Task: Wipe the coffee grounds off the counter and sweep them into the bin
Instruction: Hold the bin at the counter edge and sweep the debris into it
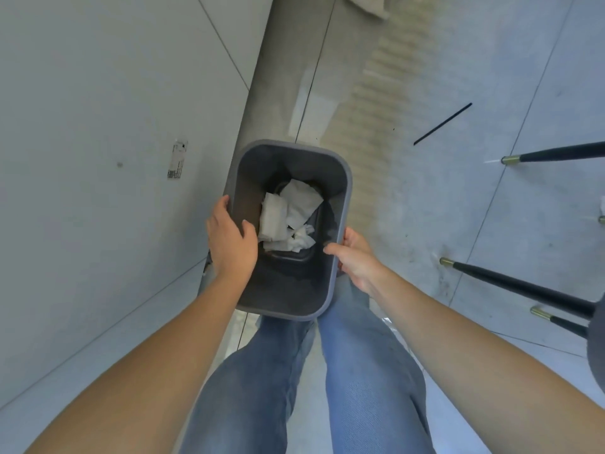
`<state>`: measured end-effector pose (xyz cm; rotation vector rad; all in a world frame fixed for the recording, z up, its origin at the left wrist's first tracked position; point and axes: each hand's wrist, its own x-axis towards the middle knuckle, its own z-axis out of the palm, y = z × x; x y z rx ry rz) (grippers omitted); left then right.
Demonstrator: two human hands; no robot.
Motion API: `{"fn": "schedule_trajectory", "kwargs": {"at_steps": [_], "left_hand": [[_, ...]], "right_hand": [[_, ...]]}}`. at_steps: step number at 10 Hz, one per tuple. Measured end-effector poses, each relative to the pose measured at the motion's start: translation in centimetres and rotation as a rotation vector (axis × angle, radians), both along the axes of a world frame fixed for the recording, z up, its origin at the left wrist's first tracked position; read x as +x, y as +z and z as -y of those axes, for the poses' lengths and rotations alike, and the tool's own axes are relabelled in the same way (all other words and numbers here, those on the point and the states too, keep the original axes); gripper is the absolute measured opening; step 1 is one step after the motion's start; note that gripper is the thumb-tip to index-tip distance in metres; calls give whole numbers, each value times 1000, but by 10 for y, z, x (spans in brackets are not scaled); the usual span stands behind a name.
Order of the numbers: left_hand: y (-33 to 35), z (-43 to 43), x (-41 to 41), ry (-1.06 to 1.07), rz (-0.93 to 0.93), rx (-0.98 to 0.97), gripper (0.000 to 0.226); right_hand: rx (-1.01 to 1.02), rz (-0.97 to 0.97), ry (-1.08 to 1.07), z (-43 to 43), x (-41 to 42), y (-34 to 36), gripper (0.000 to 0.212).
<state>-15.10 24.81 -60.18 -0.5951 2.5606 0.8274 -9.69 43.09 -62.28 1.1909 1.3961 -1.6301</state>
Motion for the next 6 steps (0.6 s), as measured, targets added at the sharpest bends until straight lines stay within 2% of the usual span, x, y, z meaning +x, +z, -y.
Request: {"fn": "schedule_trajectory", "kwargs": {"at_steps": [3, 4, 5, 6], "left_hand": [[-5, 15, -8, 31, 183, 98, 57], [1, 15, -10, -2, 289, 139, 62], [19, 10, -8, -42, 382, 169, 65], [61, -13, -8, -76, 319, 222, 63]], "right_hand": [[80, 36, 293, 9, 5, -4, 26], [101, 86, 378, 8, 9, 5, 14], [154, 134, 435, 5, 9, 21, 24], [268, 48, 475, 8, -7, 58, 38]]}}
